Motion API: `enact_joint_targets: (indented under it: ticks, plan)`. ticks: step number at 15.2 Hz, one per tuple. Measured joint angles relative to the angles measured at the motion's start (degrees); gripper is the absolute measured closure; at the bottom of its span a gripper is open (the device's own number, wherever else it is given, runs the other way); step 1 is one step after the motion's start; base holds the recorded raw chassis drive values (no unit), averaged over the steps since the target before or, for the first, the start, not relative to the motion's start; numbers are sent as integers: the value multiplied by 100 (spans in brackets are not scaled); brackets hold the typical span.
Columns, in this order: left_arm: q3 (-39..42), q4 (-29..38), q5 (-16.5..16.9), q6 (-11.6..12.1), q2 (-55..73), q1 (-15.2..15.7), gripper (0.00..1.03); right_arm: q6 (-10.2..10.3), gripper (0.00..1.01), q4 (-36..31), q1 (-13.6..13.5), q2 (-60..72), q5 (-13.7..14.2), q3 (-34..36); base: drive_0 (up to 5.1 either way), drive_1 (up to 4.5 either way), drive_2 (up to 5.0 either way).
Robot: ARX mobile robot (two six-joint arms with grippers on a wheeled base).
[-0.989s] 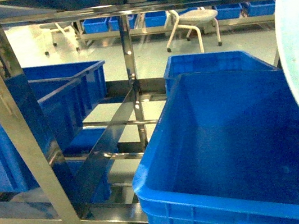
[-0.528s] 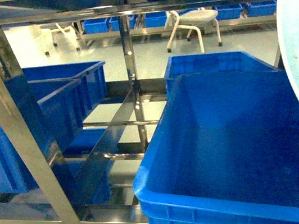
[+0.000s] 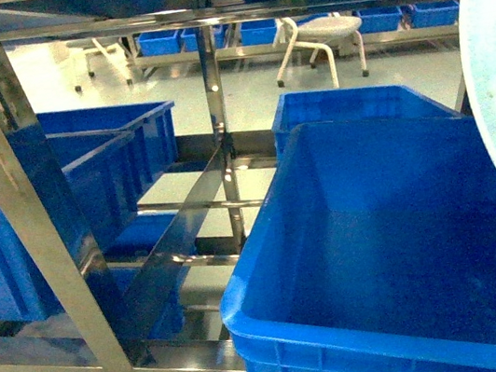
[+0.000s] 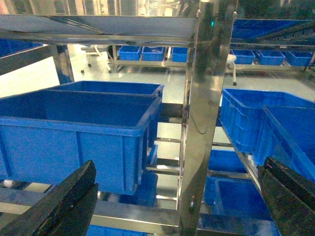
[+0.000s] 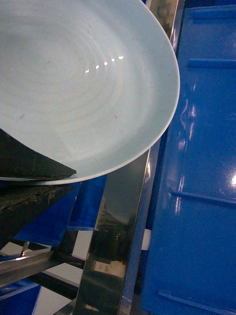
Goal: Place blue tray on left shelf second layer neatly
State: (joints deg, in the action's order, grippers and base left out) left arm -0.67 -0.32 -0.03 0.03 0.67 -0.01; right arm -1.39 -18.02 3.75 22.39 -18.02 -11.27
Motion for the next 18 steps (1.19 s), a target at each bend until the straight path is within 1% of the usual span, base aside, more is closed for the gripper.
enact_joint_targets:
  ticks: [16, 18]
  plan:
    - [0, 0, 0, 0, 0, 0, 5, 0, 99, 7, -2, 2, -2, 0, 0, 0, 0]
    - [0, 0, 0, 0, 0, 0, 5, 0, 99, 66, -9, 11, -42, 0, 0, 0, 0]
